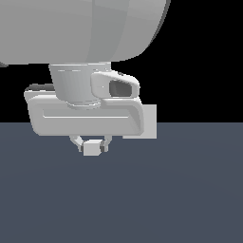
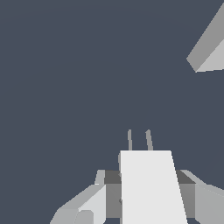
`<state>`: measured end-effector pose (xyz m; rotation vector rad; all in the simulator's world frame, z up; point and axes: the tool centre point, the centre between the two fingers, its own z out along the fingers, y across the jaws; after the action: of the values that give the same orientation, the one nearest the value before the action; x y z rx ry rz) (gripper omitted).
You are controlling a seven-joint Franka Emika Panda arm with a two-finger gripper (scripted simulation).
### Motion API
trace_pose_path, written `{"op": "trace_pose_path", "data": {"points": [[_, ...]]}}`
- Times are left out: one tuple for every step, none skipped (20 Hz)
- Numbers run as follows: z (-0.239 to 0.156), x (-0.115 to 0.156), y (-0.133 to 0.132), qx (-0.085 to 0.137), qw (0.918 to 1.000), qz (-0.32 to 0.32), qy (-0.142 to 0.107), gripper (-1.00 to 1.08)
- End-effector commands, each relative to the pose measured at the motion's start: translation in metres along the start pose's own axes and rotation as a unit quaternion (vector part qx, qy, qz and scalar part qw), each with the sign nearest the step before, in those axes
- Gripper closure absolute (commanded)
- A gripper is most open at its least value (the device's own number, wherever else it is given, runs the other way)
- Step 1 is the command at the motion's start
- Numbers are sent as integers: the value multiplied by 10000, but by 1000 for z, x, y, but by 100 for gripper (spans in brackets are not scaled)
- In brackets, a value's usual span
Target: Plug the charger into the wall socket.
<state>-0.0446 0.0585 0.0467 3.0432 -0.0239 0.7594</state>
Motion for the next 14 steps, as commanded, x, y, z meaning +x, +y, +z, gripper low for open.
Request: {"op": "trace_pose_path", "data": {"points": [[-5, 5, 14, 32, 10000, -73, 8, 108], [-6, 7, 19, 44, 9999, -98, 9, 108], [-8, 9, 23, 56, 9999, -122, 10, 108], [-9, 11, 28, 66, 9999, -146, 11, 108], [-10, 13, 33, 77, 9998, -168, 12, 108], [-12, 14, 37, 87, 9998, -190, 13, 108], [-13, 16, 41, 97, 9997, -211, 14, 108], [-14, 18, 45, 107, 9997, -232, 15, 108], [-15, 20, 49, 116, 9996, -251, 16, 108], [-16, 21, 53, 125, 9996, -271, 16, 108], [-17, 23, 57, 134, 9995, -289, 17, 108], [-18, 24, 60, 143, 9994, -307, 17, 108], [-19, 26, 64, 151, 9994, -324, 18, 108], [-20, 28, 67, 159, 9993, -340, 18, 108]]}}
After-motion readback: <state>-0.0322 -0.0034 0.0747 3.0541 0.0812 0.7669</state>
